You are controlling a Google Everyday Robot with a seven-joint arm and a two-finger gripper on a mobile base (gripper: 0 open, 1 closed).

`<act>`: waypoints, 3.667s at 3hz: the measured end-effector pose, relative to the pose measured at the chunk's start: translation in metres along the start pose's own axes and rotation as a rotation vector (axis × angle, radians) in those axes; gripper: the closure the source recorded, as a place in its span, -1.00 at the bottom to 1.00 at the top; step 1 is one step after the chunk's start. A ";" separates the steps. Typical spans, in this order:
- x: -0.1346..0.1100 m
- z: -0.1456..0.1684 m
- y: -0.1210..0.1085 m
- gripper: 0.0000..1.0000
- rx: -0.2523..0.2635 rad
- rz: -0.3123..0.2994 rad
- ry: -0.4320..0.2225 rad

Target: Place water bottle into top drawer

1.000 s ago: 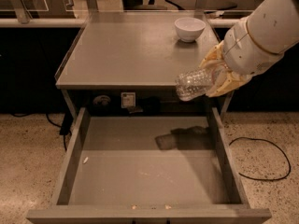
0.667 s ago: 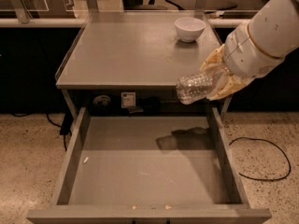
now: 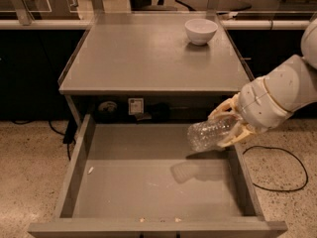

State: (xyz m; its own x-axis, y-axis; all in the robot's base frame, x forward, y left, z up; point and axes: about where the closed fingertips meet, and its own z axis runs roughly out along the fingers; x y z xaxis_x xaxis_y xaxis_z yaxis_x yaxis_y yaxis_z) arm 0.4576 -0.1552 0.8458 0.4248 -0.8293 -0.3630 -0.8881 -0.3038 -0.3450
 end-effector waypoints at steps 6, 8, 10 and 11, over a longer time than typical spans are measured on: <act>-0.033 0.213 0.050 1.00 -0.150 -0.091 0.107; 0.011 0.236 0.061 1.00 -0.131 0.040 0.113; 0.022 0.243 0.066 1.00 -0.130 0.047 0.119; 0.022 0.243 0.066 0.72 -0.130 0.047 0.119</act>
Offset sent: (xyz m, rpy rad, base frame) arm -0.0442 0.0945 -0.0976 0.1291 0.1414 0.2339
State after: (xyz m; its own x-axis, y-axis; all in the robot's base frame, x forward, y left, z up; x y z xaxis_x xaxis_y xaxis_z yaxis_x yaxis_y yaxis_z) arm 0.4511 -0.0794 0.6052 0.3656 -0.8913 -0.2681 -0.9248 -0.3155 -0.2124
